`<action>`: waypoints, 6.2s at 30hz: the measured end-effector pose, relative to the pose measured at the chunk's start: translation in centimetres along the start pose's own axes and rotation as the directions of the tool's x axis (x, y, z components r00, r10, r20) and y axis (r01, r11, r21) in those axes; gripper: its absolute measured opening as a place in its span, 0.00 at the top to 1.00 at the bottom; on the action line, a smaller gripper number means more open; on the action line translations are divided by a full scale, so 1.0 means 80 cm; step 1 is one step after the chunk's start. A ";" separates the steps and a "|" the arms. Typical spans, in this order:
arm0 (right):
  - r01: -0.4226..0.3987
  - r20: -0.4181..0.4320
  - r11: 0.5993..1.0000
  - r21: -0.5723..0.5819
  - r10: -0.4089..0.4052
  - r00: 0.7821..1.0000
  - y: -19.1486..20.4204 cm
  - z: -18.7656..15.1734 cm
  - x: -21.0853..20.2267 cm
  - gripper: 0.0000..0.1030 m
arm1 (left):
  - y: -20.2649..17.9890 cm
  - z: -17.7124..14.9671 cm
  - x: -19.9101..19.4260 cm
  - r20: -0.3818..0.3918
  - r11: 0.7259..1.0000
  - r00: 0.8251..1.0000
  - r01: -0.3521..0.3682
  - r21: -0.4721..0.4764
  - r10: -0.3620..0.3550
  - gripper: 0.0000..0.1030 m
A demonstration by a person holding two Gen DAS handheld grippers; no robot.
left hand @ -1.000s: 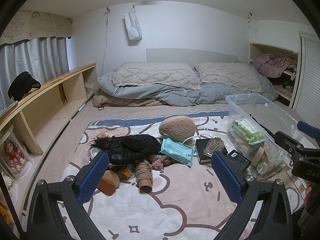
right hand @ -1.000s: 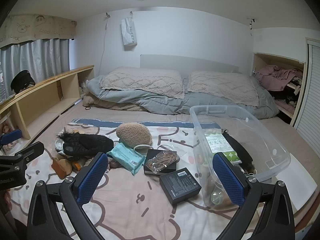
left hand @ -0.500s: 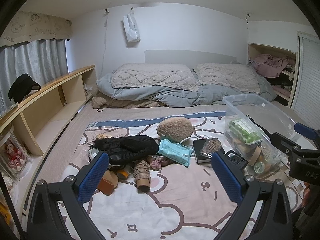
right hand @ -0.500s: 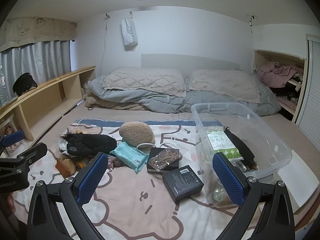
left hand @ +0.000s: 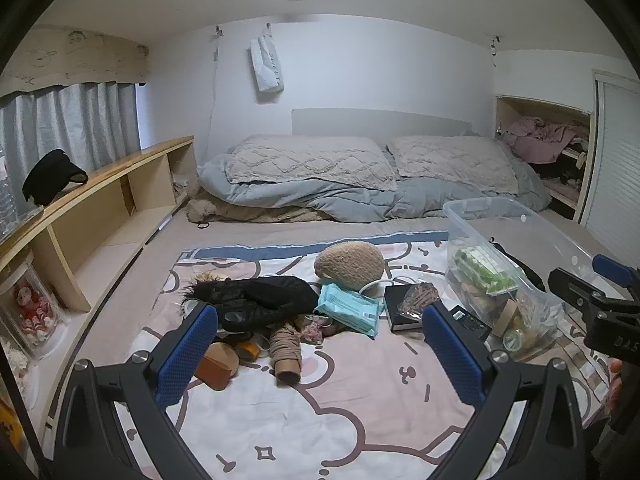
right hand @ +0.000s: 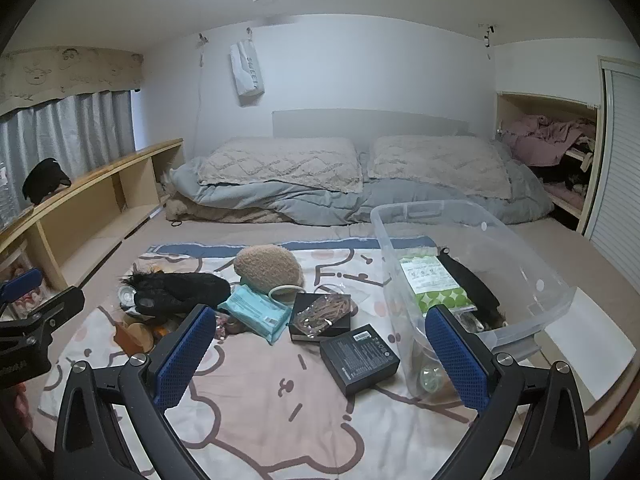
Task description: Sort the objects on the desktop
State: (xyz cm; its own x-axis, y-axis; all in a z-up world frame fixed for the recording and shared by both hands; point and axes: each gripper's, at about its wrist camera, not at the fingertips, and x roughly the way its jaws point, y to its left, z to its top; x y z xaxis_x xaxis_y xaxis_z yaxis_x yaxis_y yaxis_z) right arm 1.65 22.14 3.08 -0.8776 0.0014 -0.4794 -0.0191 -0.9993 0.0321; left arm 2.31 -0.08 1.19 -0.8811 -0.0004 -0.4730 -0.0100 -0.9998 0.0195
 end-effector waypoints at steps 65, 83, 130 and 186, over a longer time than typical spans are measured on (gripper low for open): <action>-0.190 -0.049 0.979 0.069 0.193 0.980 -0.067 -0.065 0.100 0.00 | 0.223 -0.056 0.108 0.030 0.949 0.951 -0.304 -0.087 0.308 0.00; -0.198 -0.066 0.980 -0.016 0.197 0.978 -0.022 -0.105 0.112 0.00 | 0.275 -0.128 0.257 -0.197 0.914 0.928 -0.354 -0.198 0.316 0.00; -0.385 -0.454 0.923 -0.018 0.336 0.825 0.173 -0.229 0.277 0.00 | 0.258 -0.201 0.255 -0.339 0.978 0.940 -0.103 -0.182 0.036 0.00; -0.464 -0.474 0.873 -0.151 0.348 0.809 0.234 -0.249 0.305 0.00 | 0.218 -0.159 0.329 -0.308 0.994 0.950 0.014 -0.105 -0.046 0.02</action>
State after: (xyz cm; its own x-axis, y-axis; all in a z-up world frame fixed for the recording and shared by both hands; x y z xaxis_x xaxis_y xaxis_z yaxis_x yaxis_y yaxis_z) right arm -10.60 2.70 -25.47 -0.4896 -0.3641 -0.7923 0.4624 -0.8788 0.1180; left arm -15.05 -17.81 -22.08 -0.6914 0.0391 -0.7214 0.0270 -0.9964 -0.0799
